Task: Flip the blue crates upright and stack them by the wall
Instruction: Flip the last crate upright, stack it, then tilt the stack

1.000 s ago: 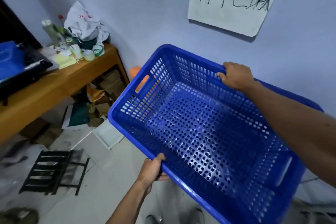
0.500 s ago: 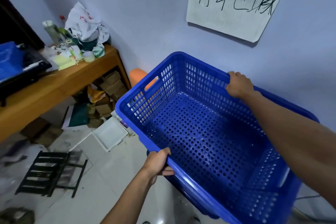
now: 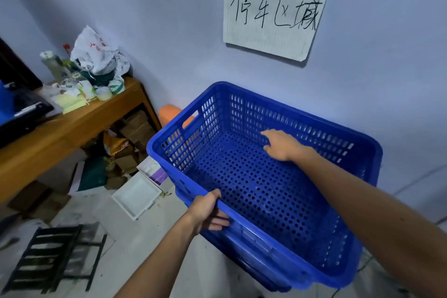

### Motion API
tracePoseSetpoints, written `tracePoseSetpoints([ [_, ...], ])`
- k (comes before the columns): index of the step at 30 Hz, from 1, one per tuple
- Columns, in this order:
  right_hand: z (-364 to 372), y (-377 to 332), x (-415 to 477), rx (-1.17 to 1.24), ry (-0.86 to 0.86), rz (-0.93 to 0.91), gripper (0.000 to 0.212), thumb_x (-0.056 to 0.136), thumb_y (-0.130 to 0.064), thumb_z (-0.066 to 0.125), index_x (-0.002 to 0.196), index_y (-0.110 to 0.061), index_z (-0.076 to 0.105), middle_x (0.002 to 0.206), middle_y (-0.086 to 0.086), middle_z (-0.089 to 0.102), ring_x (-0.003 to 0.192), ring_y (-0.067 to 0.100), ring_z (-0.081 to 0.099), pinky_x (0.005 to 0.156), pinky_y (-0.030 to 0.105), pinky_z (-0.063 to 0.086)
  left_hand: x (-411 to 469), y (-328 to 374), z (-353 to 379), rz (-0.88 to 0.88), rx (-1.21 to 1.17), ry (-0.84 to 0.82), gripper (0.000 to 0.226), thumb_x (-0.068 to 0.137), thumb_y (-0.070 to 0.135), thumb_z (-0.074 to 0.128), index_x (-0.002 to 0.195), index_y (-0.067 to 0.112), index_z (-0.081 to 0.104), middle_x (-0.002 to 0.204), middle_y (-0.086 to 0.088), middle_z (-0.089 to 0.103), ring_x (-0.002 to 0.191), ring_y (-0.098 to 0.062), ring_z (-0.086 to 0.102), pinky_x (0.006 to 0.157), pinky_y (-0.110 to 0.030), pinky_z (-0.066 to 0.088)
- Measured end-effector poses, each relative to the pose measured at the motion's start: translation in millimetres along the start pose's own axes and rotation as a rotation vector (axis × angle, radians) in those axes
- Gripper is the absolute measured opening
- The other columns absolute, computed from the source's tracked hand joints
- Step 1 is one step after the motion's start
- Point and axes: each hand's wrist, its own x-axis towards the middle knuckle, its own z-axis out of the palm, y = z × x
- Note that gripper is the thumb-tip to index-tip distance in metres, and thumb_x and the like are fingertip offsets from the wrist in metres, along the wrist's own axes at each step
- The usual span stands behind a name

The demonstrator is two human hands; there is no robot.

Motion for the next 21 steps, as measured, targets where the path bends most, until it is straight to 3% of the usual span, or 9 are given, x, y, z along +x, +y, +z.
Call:
tracePoseSetpoints([
  [6,25.5,-36.4,-35.6,0.03,-0.102,0.004,0.048,0.104,-0.037,0.045,0.149,-0.023,0.039,0.156,0.005,0.036,0.138,0.03,0.041,0.108,0.048,0.039,2.6,-2.4,-11.4,0.027,0.052,-0.103,0.045,0.093,0.041,0.046,0.091,0.004,0.071,0.083,-0.012,0.078,0.07,-0.03,0.073,0.071,-0.035,0.056],
  [10,37.5,-63.2,-54.0,-0.001,-0.068,0.054,0.044,0.103,-0.041,0.044,0.144,-0.023,0.048,0.153,0.001,0.043,0.132,0.025,0.048,0.106,0.045,0.043,13.9,-4.2,-24.6,0.019,0.056,-0.248,0.049,0.094,0.047,0.049,0.103,0.003,0.07,0.092,-0.01,0.077,0.08,-0.031,0.074,0.065,-0.033,0.06],
  [15,63.7,-121.1,-93.6,0.11,0.008,0.21,0.04,0.102,-0.046,0.042,0.134,-0.026,0.056,0.14,-0.001,0.056,0.119,0.023,0.056,0.098,0.045,0.047,22.9,4.9,-67.5,0.019,0.212,-0.418,0.055,0.097,0.052,0.054,0.102,0.002,0.074,0.096,-0.012,0.079,0.087,-0.028,0.076,0.075,-0.04,0.06],
  [17,80.3,-146.0,-110.6,0.135,0.041,0.286,0.041,0.101,-0.051,0.041,0.129,-0.026,0.058,0.128,0.0,0.062,0.109,0.025,0.058,0.092,0.044,0.047,17.6,13.6,-91.0,0.186,0.416,-0.362,0.052,0.1,0.046,0.052,0.092,0.001,0.077,0.089,-0.011,0.079,0.083,-0.027,0.076,0.075,-0.041,0.061],
  [20,101.3,-174.7,-137.7,0.154,0.078,0.437,0.041,0.1,-0.057,0.039,0.111,-0.022,0.059,0.1,0.002,0.061,0.084,0.024,0.053,0.084,0.043,0.043,12.4,30.2,-123.7,0.728,0.809,-0.153,0.045,0.099,0.036,0.056,0.07,0.005,0.068,0.074,-0.012,0.075,0.066,-0.027,0.068,0.074,-0.041,0.059],
  [21,108.4,-179.7,-148.0,0.135,0.08,0.483,0.04,0.101,-0.054,0.039,0.108,-0.019,0.057,0.093,0.003,0.058,0.077,0.022,0.05,0.082,0.044,0.044,9.8,36.7,-132.0,0.921,0.976,-0.105,0.039,0.099,0.036,0.057,0.071,0.009,0.062,0.073,-0.011,0.07,0.064,-0.025,0.062,0.072,-0.04,0.055],
])
